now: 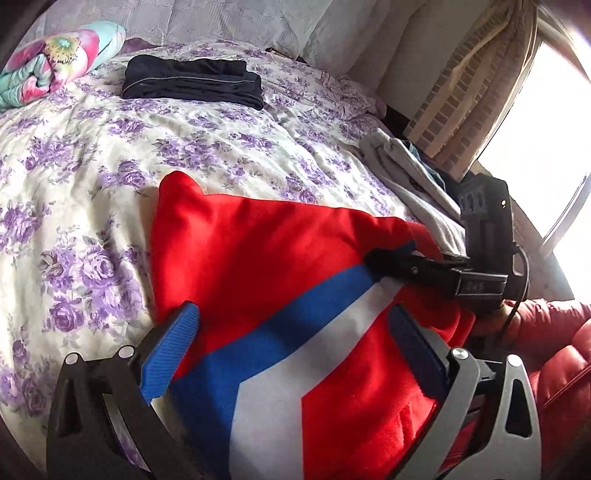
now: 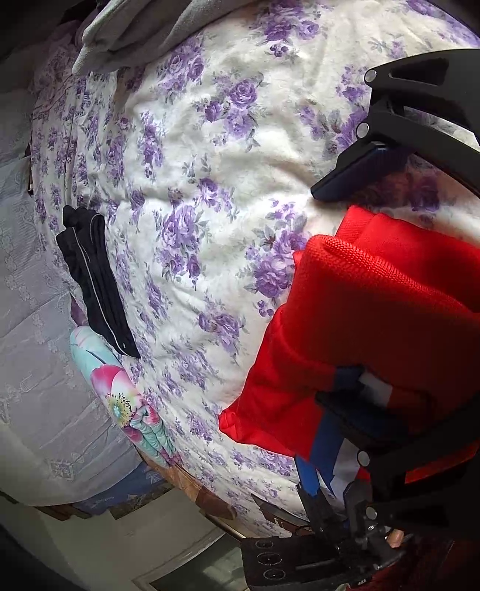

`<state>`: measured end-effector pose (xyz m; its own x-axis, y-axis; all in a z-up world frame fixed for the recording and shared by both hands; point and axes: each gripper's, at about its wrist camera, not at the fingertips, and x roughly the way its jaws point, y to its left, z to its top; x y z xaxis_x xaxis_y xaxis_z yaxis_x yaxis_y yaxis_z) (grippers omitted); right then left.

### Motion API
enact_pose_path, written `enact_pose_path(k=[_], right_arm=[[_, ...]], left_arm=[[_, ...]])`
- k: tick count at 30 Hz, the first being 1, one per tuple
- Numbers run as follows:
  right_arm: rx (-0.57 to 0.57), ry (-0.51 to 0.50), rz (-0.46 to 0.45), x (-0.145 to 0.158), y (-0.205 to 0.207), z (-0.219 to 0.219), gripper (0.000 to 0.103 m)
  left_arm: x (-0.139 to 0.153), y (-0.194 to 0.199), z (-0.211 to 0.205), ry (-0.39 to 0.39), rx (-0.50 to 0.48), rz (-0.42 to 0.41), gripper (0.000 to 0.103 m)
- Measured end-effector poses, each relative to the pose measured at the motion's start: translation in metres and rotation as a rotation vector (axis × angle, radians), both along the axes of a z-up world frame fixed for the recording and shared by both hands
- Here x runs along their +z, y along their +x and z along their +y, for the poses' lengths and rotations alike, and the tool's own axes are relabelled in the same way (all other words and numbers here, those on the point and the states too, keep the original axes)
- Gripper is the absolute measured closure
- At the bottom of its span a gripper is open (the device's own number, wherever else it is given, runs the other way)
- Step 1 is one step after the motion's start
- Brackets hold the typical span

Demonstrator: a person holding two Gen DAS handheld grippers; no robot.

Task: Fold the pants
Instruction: 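Grasp the red striped bundle with the left gripper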

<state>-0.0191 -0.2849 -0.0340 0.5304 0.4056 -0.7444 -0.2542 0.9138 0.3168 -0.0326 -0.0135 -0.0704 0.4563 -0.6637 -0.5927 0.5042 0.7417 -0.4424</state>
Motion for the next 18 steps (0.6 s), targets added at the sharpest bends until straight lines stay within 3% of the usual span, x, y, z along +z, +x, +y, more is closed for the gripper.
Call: enact_pose_path(k=[3,12,18], right_arm=[[-0.002,-0.007,0.000,0.000,0.001,-0.001,0.003],[-0.002,-0.003,0.001,0.000,0.002,0.001,0.003],[-0.003,0.020,0.002,-0.001,0.002,-0.002,0.003]], left_arm=[[-0.001,0.001,0.004,-0.037,-0.002,0.010,0.004],[-0.001,0.001,0.004,-0.040,-0.002,0.010,0.004],[0.003,-0.003,-0.010,0.070,0.013,-0.023,0.004]])
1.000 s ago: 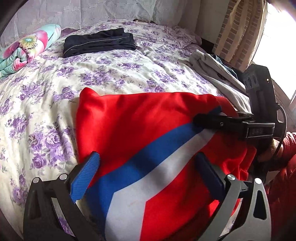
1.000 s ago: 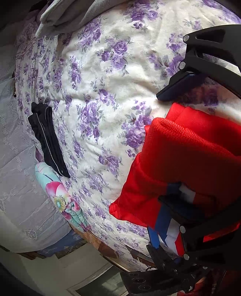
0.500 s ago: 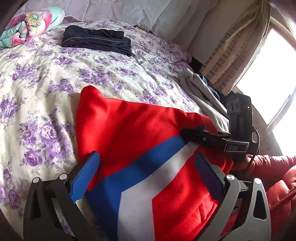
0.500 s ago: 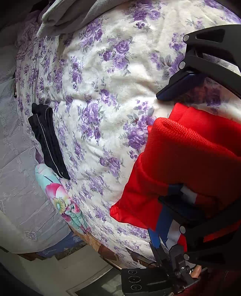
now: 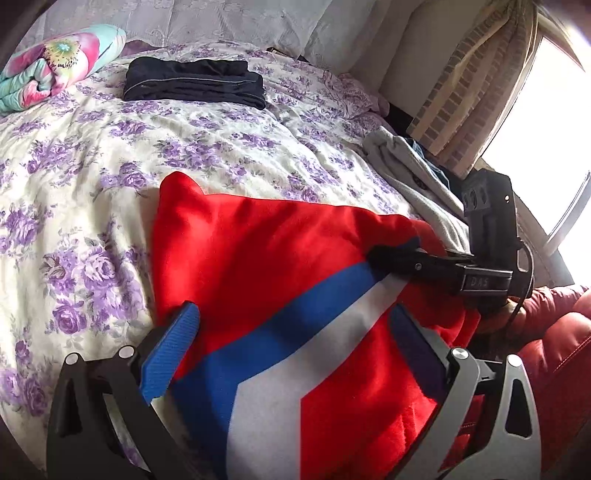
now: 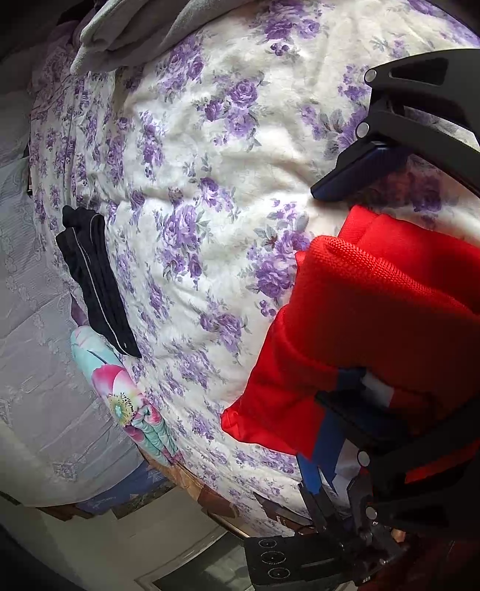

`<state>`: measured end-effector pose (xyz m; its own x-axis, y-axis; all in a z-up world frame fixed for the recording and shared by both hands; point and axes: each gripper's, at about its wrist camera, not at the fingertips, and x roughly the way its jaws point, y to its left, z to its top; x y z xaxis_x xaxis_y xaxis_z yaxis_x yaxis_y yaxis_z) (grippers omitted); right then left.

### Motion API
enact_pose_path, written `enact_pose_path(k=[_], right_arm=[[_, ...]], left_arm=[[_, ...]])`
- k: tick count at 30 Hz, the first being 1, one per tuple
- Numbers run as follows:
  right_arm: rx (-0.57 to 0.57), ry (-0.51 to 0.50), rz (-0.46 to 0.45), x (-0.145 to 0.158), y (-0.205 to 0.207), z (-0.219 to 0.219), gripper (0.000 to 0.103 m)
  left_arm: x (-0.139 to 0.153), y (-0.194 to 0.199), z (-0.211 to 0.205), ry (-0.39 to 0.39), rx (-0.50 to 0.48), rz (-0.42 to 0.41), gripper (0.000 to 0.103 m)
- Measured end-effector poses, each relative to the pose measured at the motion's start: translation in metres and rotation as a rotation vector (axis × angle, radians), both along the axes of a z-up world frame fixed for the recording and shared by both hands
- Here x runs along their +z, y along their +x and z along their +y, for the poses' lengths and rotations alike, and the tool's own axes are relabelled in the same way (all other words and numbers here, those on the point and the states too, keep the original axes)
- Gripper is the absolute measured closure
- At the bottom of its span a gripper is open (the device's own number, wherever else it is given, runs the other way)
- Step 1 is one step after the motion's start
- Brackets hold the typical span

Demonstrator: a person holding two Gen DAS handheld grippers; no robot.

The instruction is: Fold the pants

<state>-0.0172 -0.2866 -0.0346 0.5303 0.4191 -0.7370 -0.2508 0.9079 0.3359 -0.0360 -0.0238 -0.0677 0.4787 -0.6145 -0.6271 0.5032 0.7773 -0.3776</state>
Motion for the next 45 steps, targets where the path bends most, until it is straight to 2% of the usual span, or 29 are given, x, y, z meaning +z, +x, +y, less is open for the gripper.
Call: enact_pose_path(k=[5,11,17,19,22,25,28,30,33,35,36,40,43,45], right_arm=[[-0.004,0.080,0.002,-0.001,0.000,-0.010,0.003],[-0.009,0.174,0.004,-0.002,0.000,-0.022,0.003],[-0.007,0.201,0.007,-0.001,-0.002,-0.027,0.003],[0.031,0.165,0.049,0.004,-0.001,-0.026,0.003],[0.054,0.072,0.072,0.017,-0.013,-0.035,0.003],[0.049,0.083,0.088,0.023,-0.030,-0.049,0.003],[0.047,0.134,0.161,0.015,-0.033,-0.060,0.003],[0.036,0.169,0.187,0.012,-0.030,-0.063,0.003],[0.082,0.175,0.208,0.013,-0.018,-0.047,0.003],[0.126,0.174,0.257,0.005,-0.007,-0.028,0.003],[0.128,0.139,0.252,0.003,-0.003,-0.019,0.003],[0.169,0.024,0.158,0.005,0.006,0.004,0.003],[0.170,0.023,0.171,0.006,0.006,0.002,0.003],[0.159,0.028,0.181,0.007,0.002,-0.002,0.007]], left_arm=[[0.002,-0.006,-0.016,0.130,0.029,-0.038,0.004],[0.002,-0.005,-0.014,0.127,0.055,-0.020,0.004],[0.002,-0.001,-0.015,0.118,0.067,0.000,0.004],[0.006,0.002,-0.014,0.121,0.071,0.040,0.004],[0.014,0.004,0.002,0.044,0.102,0.121,0.005],[0.022,-0.002,0.028,-0.025,0.186,0.130,0.005],[0.024,-0.002,0.052,-0.102,0.246,0.163,0.005],[0.014,0.003,0.063,-0.170,0.254,0.255,0.005],[-0.004,0.011,0.062,-0.249,0.214,0.369,0.005],[-0.011,0.015,0.051,-0.222,0.180,0.386,0.005],[-0.010,0.016,0.046,-0.201,0.167,0.365,0.005],[-0.010,0.024,0.039,-0.206,0.142,0.383,0.005],[-0.009,0.026,0.039,-0.225,0.139,0.387,0.005],[-0.008,0.024,0.037,-0.213,0.138,0.372,0.005]])
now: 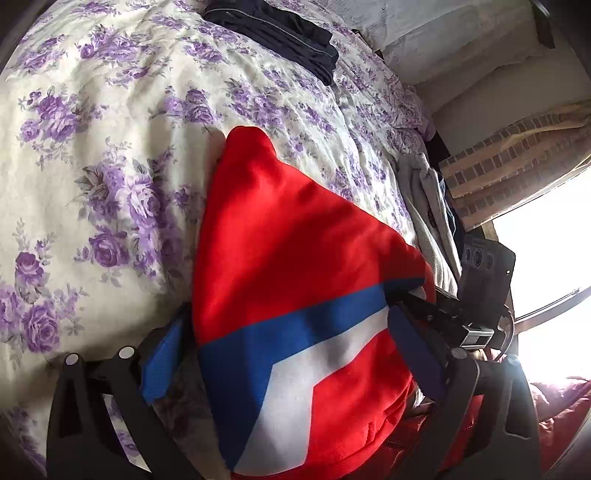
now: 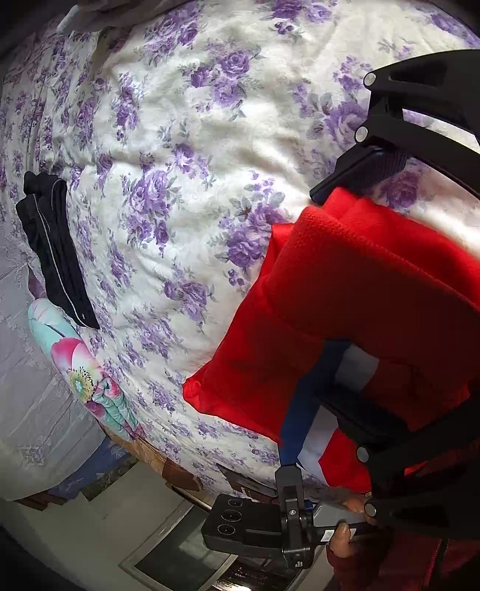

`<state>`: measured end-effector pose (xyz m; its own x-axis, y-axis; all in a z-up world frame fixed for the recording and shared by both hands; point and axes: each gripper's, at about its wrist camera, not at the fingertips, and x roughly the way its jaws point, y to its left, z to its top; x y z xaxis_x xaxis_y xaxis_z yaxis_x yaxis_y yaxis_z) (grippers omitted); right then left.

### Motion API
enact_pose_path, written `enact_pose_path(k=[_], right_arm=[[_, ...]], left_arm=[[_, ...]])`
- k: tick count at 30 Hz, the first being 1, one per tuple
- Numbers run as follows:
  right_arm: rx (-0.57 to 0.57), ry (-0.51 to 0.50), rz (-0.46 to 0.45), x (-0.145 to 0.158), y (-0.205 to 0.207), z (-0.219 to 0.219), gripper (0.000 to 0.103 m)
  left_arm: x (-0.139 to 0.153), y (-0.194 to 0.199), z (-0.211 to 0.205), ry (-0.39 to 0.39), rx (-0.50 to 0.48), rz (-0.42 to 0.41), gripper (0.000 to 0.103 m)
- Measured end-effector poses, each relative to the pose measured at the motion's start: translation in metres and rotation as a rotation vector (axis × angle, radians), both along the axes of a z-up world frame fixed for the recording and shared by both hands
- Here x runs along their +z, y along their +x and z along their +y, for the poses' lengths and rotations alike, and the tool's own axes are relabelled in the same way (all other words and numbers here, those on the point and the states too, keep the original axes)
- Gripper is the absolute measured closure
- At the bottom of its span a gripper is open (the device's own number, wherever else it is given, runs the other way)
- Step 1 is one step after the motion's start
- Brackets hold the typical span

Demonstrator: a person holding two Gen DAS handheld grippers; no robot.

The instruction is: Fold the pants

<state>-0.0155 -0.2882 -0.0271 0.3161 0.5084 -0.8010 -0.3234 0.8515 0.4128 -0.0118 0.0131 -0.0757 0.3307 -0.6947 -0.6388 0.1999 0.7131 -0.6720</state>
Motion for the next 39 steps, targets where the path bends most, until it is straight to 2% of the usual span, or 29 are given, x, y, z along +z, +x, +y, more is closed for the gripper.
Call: enact_pose_path(k=[4,8,11,12,15,16,17,19,21,23,25,27,30,31,32,34,39], right_arm=[[-0.038,0.083,0.042,-0.001,-0.011,-0.013,0.007],[-0.076,0.148,0.035,-0.004,-0.016,-0.022,0.008],[-0.114,0.127,0.042,-0.001,-0.013,-0.019,0.024],[-0.124,0.112,0.045,0.001,-0.011,-0.019,0.040],[-0.152,0.128,0.057,0.009,-0.012,-0.022,0.051],[-0.144,0.137,0.052,0.014,-0.014,-0.022,0.060],[-0.128,0.155,0.048,0.019,-0.016,-0.021,0.061],[-0.095,0.125,0.009,0.030,-0.022,-0.015,0.061],[-0.072,0.082,0.000,0.027,-0.020,-0.010,0.061],[-0.106,0.103,0.050,0.011,-0.013,-0.015,0.061],[-0.135,0.146,0.092,0.005,-0.009,-0.020,0.061],[-0.104,0.111,0.073,0.011,-0.009,-0.015,0.062],[-0.069,0.097,0.031,0.027,-0.009,-0.010,0.064],[-0.054,0.101,0.015,0.036,-0.005,-0.008,0.064],[-0.039,0.106,-0.003,0.045,0.000,-0.007,0.065],[-0.006,0.109,-0.068,0.069,0.018,-0.002,0.065],[0.004,0.120,-0.277,0.135,0.097,0.001,0.065]], left_arm=[[0.000,-0.001,-0.003,0.016,-0.007,-0.008,0.005],[-0.003,-0.001,0.003,-0.021,0.008,-0.011,0.005],[-0.003,0.002,0.002,-0.045,0.022,0.001,0.005],[-0.001,0.002,-0.001,-0.048,0.009,0.005,0.005],[0.007,-0.002,-0.007,-0.094,-0.034,-0.006,0.006],[0.010,-0.005,-0.010,-0.085,-0.034,-0.021,0.006],[0.013,-0.007,-0.011,-0.076,-0.034,-0.033,0.008],[0.013,-0.008,-0.010,-0.076,-0.017,-0.037,0.015],[0.008,-0.004,-0.004,-0.065,0.001,-0.016,0.032],[-0.005,0.002,-0.001,-0.019,0.011,0.018,0.044],[-0.010,0.007,0.007,-0.069,0.030,0.033,0.046],[-0.007,0.011,0.008,-0.075,0.045,0.056,0.059],[0.019,0.006,0.001,-0.008,0.024,-0.012,0.072],[0.028,0.004,0.001,0.001,0.025,-0.028,0.073],[0.035,0.004,0.003,-0.006,0.031,-0.037,0.074],[0.055,0.012,0.009,-0.058,0.036,-0.075,0.087],[0.136,0.077,0.011,-0.071,0.049,-0.285,0.088]])
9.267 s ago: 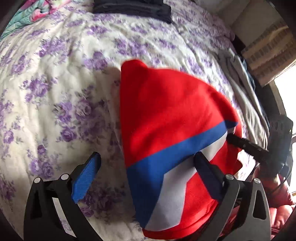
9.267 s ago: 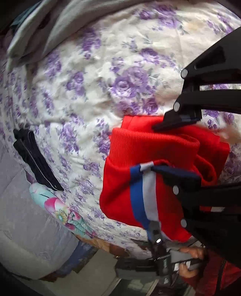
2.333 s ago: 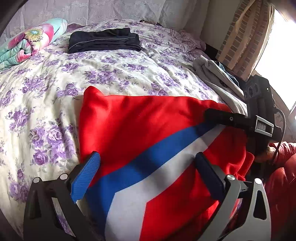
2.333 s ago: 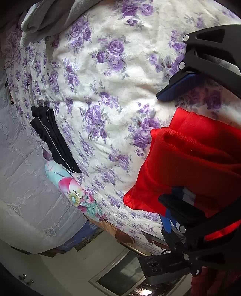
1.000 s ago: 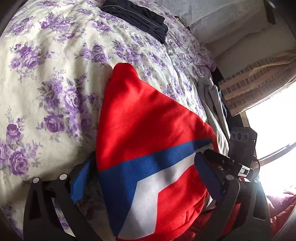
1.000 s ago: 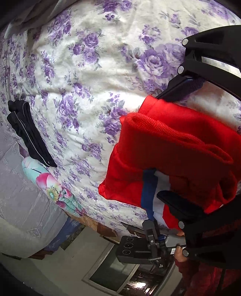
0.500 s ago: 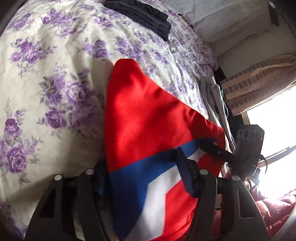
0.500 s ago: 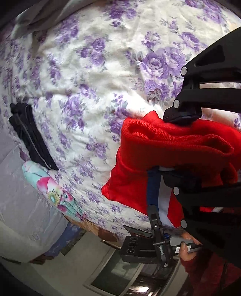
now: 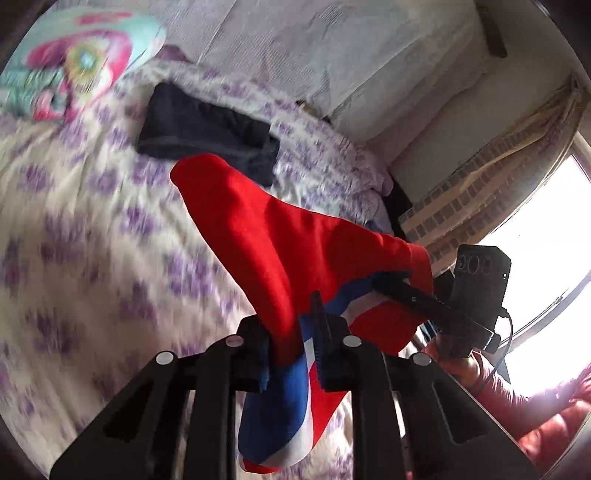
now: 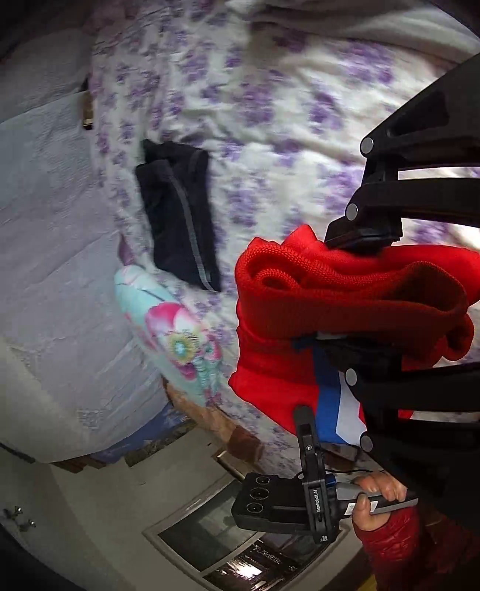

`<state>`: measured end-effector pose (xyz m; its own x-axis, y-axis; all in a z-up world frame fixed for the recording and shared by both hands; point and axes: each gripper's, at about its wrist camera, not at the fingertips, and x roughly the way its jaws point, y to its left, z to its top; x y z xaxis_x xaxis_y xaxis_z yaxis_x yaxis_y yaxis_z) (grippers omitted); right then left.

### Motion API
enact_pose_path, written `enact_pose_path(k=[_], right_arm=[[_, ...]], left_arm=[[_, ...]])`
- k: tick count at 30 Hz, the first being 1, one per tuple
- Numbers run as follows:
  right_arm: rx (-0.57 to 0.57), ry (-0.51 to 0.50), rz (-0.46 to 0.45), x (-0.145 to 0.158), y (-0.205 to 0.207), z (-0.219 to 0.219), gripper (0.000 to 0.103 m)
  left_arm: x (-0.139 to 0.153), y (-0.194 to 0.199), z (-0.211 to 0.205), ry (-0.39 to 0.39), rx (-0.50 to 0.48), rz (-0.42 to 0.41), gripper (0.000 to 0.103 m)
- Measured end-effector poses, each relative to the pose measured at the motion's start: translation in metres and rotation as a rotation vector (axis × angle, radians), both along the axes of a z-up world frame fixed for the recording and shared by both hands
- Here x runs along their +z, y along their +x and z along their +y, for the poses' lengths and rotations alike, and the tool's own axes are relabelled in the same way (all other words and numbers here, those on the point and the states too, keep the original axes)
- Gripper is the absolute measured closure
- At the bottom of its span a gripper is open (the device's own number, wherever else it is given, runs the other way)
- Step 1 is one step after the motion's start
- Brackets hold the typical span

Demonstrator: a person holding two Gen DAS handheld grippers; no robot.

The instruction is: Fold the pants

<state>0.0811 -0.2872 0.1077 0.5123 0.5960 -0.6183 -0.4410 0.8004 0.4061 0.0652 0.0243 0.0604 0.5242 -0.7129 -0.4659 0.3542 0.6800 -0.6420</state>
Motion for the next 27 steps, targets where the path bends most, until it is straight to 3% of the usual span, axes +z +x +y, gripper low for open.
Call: enact_pose_path(k=[2,5,10,15,20,21,22,24,25,26,27], right_arm=[[-0.004,-0.017,-0.087,0.024,0.032,0.003,0.065],[0.002,-0.104,-0.211,0.054,0.078,0.016,0.065],[-0.080,-0.082,-0.252,0.071,0.162,0.017,0.065],[-0.123,-0.140,-0.251,0.047,0.235,0.031,0.065],[-0.098,-0.216,-0.222,0.002,0.292,0.047,0.065],[-0.095,-0.249,-0.217,-0.011,0.303,0.050,0.063],[-0.103,-0.299,-0.212,-0.027,0.312,0.053,0.052],[-0.139,-0.395,-0.177,-0.066,0.325,0.055,0.039],[-0.164,-0.407,-0.167,-0.084,0.327,0.051,0.036],[-0.191,-0.356,-0.168,-0.099,0.325,0.041,0.029],[-0.234,-0.270,-0.184,-0.110,0.320,0.028,0.011]], left_arm=[[0.029,0.037,0.001,0.016,0.007,-0.068,0.088],[0.065,0.093,-0.005,0.106,0.015,-0.158,0.088],[0.095,0.172,-0.009,0.149,0.039,-0.216,0.088],[0.086,0.237,-0.013,0.196,0.071,-0.208,0.088],[0.041,0.300,0.000,0.153,0.118,-0.100,0.087],[0.026,0.312,0.002,0.155,0.128,-0.070,0.085],[0.010,0.322,0.003,0.182,0.145,-0.035,0.076],[-0.024,0.337,0.006,0.228,0.183,0.030,0.026],[-0.042,0.339,0.010,0.230,0.200,0.052,0.022],[-0.057,0.340,0.014,0.225,0.206,0.072,0.021],[-0.074,0.339,0.018,0.205,0.202,0.078,0.021]])
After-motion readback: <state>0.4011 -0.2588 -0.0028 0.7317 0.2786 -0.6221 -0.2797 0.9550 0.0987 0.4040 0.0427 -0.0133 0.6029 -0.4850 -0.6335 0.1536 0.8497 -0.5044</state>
